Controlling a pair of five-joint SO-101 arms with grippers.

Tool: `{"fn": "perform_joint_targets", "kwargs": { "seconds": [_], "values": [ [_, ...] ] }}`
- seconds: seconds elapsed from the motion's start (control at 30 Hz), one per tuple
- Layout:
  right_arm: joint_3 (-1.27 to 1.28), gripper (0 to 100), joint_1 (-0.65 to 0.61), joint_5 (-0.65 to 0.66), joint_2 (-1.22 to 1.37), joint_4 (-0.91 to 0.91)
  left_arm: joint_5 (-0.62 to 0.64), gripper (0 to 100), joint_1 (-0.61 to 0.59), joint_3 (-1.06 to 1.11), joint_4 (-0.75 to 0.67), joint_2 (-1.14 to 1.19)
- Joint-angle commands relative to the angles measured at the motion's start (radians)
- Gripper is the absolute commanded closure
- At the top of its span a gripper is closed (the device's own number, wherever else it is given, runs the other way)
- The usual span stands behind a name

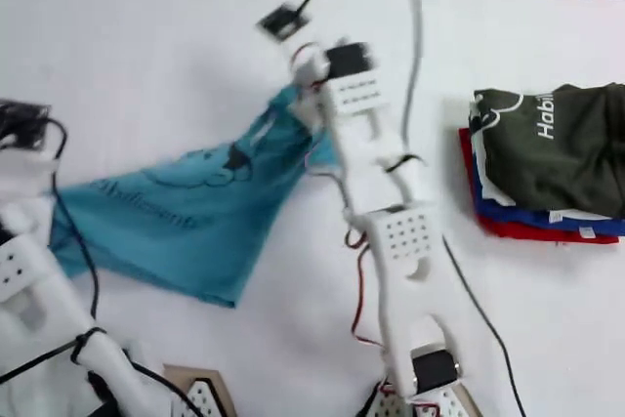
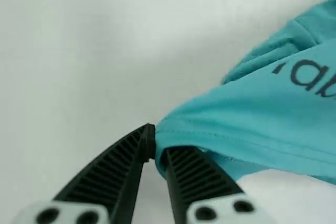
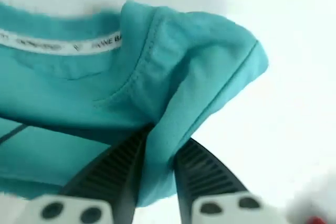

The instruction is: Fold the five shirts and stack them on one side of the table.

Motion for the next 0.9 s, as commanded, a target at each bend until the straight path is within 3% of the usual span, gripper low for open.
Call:
{"fn": "perform_joint_targets", "kwargs": {
  "seconds": [0.0, 0.27, 0.43, 0.6, 0.7, 0.87],
  "values": [
    [-0.002, 97.8, 0.093, 0.005, -0.186, 0.013, 0.100, 98, 0.118, -0.056, -0.087, -0.018],
    [0.468, 97.8, 0.214, 0.008, -0.509, 0.013, 0.157, 98, 0.318, -0.091, -0.258, 0.157],
    [0.868, 97.8, 0.208, 0.006, -0.768, -0.022, 0.157, 98, 0.353, -0.352, -0.238, 0.463],
    [1.300, 97.8, 0.216, 0.006, -1.110, -0.265, 0.155, 98, 0.351, -0.840, -0.037, 0.802],
    [1.556, 97.8, 0.213, 0.006, -1.279, -0.409, 0.153, 98, 0.377, -1.132, 0.164, 0.980],
    [1.780, 97.8, 0.229, 0.008, -1.313, -0.591, 0.144, 95, 0.437, -1.449, 0.525, 1.217]
  ]
}}
